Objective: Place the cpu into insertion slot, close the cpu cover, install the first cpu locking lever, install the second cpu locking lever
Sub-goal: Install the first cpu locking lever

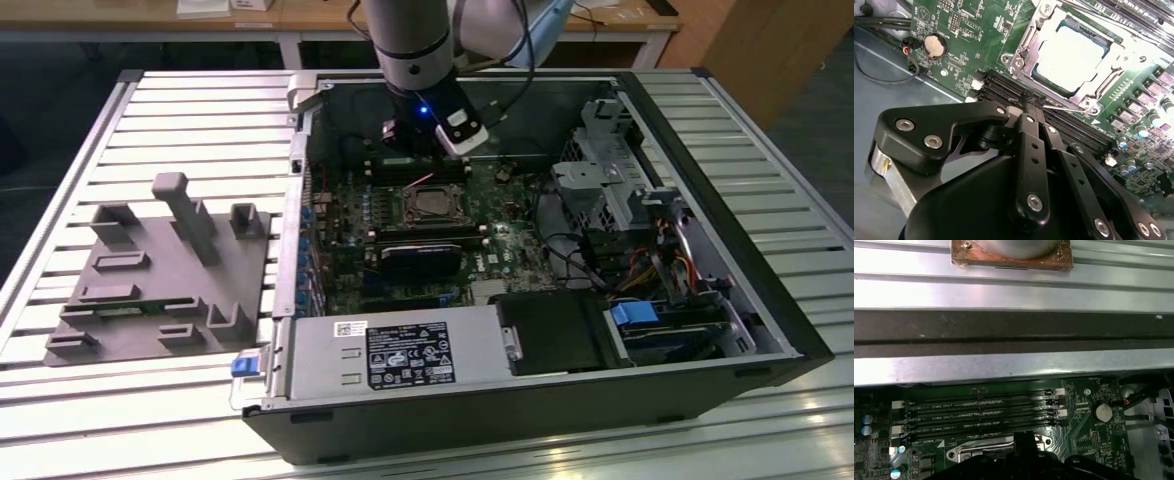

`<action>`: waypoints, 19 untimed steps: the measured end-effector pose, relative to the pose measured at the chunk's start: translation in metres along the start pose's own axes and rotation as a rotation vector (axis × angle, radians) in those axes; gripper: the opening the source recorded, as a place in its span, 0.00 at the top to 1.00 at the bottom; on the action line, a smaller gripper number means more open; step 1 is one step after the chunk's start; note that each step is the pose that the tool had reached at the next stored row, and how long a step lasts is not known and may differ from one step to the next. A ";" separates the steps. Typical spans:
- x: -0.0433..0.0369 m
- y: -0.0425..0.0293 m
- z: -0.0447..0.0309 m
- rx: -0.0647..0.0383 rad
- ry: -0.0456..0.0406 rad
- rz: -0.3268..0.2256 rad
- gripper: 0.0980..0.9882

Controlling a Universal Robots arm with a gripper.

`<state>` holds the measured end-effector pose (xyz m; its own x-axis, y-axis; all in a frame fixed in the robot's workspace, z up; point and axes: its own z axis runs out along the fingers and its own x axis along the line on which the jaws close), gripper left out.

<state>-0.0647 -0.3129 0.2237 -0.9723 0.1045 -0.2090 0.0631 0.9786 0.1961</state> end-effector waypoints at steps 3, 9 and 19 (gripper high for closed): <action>0.0016 0.0000 0.0004 0.002 -0.0036 0.010 1.00; 0.0070 0.0030 0.0015 0.011 -0.0127 0.051 1.00; 0.0088 0.0086 0.0072 0.014 -0.0180 0.066 1.00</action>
<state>-0.0710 -0.3023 0.2166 -0.9618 0.1716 -0.2133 0.1299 0.9719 0.1963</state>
